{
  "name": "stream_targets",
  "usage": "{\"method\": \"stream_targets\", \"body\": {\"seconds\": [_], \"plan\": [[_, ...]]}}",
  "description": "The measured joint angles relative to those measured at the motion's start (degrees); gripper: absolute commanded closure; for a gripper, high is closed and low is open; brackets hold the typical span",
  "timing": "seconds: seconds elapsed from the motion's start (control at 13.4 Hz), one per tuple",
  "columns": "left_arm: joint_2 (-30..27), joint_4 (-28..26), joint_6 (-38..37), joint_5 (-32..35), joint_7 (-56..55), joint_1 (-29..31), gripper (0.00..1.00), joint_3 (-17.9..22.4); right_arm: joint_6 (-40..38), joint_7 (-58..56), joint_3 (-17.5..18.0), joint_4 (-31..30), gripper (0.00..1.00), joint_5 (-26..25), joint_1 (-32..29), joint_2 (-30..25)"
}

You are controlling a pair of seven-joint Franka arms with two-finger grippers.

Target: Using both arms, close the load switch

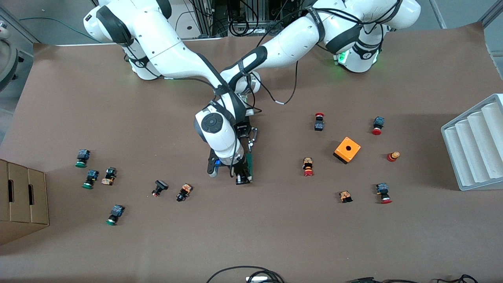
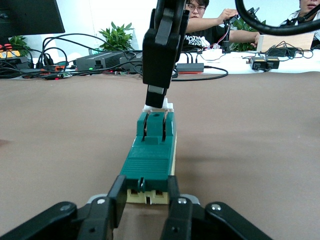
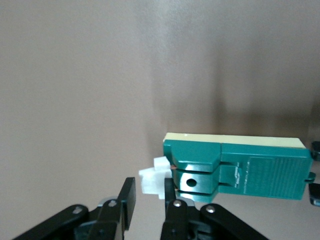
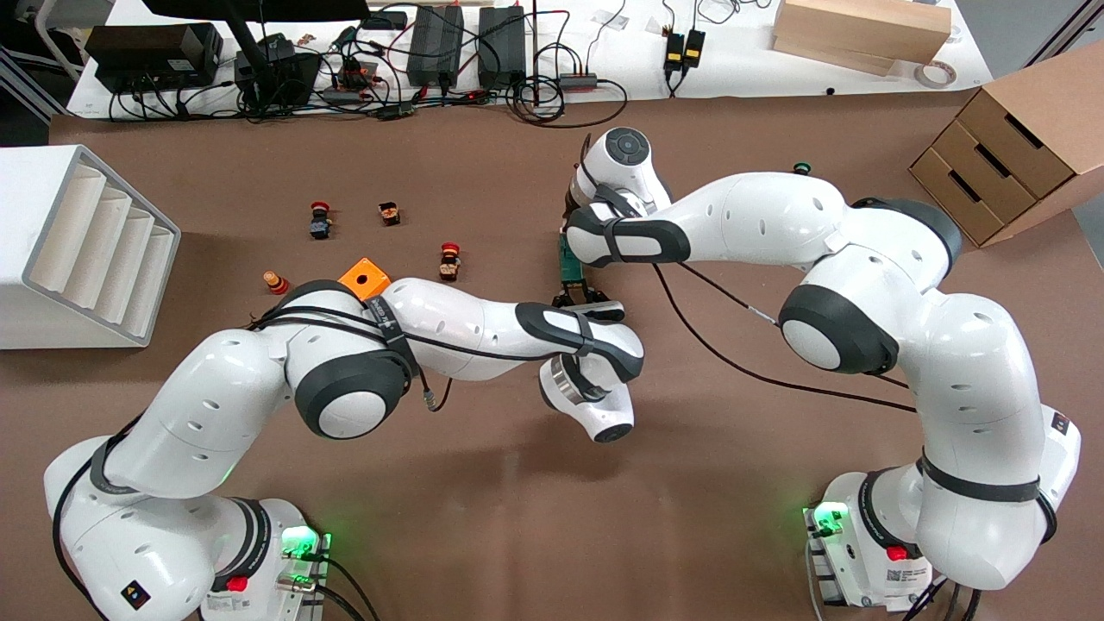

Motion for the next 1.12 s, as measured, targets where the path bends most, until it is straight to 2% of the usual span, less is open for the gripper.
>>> {"method": "stream_targets", "body": {"seconds": [0.07,0.15,0.52,0.82,0.97,1.04,1.12], "plan": [[0.0,0.0,0.0,0.0,0.0,0.0,0.62,0.0,-1.1,-0.1,-0.2,0.6,0.1,0.0,-0.6,-0.3],[0.0,0.0,0.0,0.0,0.0,0.0,0.62,0.0,-2.8,-1.1,-0.3,1.2,0.02,0.0,-1.5,-1.0],[0.1,0.0,0.0,0.2,0.0,0.0,0.63,0.0,-15.7,-16.1,-0.2,1.8,0.0,0.0,-6.4,-10.3],[0.1,-0.1,0.0,0.2,0.0,0.0,0.63,0.0,-29.4,-38.2,2.5,1.2,0.0,-0.1,-15.3,-19.0],[0.1,-0.1,0.0,0.2,0.0,0.0,0.59,0.0,-34.2,-45.2,2.8,0.3,0.0,-0.1,-18.8,-23.4],[0.1,-0.1,0.0,0.2,0.0,0.0,0.54,0.0,-36.4,-49.3,3.1,-0.7,0.0,-0.1,-20.7,-25.7],[0.1,-0.1,0.0,0.2,0.0,0.0,0.44,0.0,-38.1,-54.5,3.4,-2.1,0.0,-0.1,-22.6,-28.2]]}}
